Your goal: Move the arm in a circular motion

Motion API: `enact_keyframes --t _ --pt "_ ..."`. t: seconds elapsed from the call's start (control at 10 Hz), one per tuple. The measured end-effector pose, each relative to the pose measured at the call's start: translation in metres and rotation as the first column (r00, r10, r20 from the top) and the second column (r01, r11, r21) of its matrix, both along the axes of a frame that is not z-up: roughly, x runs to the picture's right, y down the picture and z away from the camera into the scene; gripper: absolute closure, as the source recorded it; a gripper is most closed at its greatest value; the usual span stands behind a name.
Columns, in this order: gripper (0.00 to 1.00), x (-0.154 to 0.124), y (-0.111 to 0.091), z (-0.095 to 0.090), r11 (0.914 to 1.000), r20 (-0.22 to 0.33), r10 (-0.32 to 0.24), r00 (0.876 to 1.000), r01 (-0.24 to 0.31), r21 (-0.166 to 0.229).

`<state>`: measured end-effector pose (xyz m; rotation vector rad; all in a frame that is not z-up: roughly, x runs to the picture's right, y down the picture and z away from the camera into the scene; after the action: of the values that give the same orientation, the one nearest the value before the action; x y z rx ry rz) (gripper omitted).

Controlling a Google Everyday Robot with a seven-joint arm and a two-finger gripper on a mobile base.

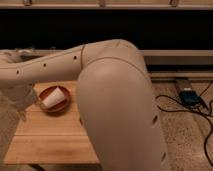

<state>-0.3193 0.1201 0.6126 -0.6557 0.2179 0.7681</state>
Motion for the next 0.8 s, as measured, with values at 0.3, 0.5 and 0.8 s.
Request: enact_keyframes --t 0.3,0.5,0.8 --pt "0.35 0.01 0.043 -0.041 0.9992 0.014 0.003 1.0 -0.003 -0.041" --pt "0.35 0.03 0.06 -0.055 0.9952 -0.022 0.065 0.998 -0.067 -0.072" --pt "0.35 0.072 0.062 -0.049 0.9792 -0.098 0.166 0.981 -0.176 -0.101"
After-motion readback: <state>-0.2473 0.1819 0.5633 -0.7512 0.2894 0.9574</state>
